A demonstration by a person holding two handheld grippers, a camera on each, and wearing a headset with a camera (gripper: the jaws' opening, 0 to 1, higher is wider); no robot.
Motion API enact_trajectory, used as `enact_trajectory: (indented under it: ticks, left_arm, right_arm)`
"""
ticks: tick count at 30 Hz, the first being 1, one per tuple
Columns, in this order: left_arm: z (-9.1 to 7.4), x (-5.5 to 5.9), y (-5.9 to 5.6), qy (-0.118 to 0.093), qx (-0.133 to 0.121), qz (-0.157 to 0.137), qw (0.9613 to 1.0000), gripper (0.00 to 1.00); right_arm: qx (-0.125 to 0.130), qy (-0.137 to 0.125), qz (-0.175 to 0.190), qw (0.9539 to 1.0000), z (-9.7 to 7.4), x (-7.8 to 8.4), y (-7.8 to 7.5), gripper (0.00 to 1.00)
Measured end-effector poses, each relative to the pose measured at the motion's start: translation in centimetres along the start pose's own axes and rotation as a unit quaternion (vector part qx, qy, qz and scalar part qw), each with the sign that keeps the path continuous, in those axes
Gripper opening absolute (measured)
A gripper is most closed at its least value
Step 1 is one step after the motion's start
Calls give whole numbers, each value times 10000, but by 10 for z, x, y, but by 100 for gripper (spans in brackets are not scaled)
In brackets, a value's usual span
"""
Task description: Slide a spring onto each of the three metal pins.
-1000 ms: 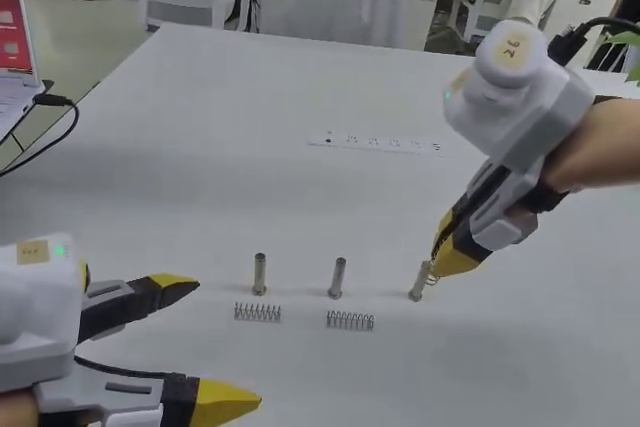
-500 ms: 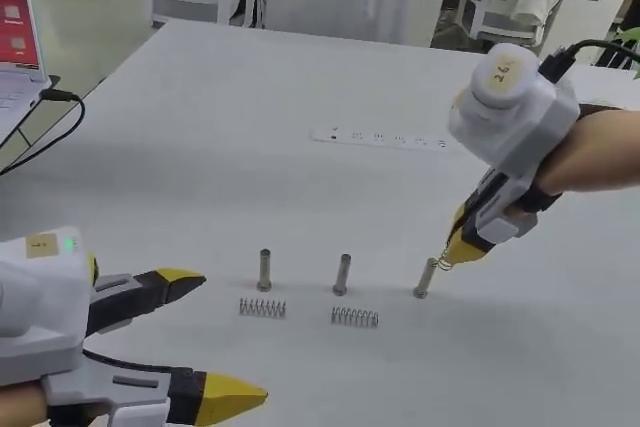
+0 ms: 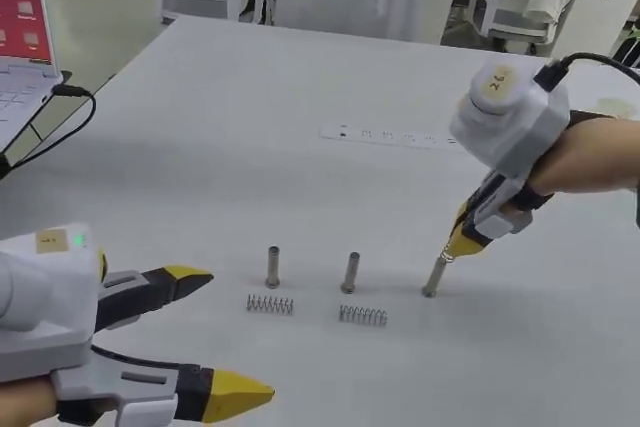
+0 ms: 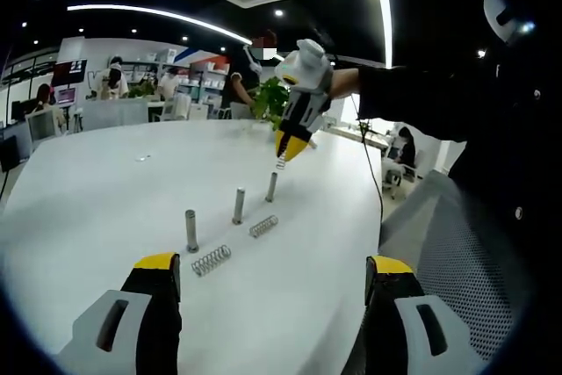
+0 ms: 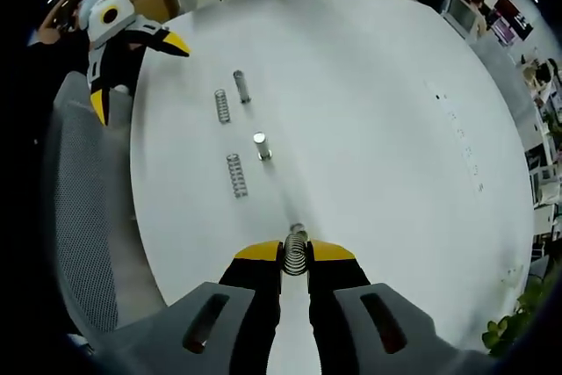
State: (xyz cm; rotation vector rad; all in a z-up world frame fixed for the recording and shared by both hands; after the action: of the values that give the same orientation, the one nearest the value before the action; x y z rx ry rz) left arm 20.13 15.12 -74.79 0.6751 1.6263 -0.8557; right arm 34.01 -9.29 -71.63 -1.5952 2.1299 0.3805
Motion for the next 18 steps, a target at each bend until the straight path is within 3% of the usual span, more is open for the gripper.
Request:
enact_trajectory:
  ticks: [18]
  left_arm:
    - [-1,0,3,22,-17,-31,10000,82]
  right_arm:
    - [-105,68,91,9999,10,2,-6,9]
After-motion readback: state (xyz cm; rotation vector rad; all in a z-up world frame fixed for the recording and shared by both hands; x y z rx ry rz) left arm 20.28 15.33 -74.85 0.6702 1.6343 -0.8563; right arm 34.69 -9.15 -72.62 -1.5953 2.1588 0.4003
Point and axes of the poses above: the centre of the closed fingertips' face, and the gripper's own axes: z roughly forward along the fingers, y roughly to its left, x roughly out of its underside, the point moved 6 cm from there along -z, roughly backward along the fingers, and after that the axes turned 13 degrees about -y, right-handed, at the moved point
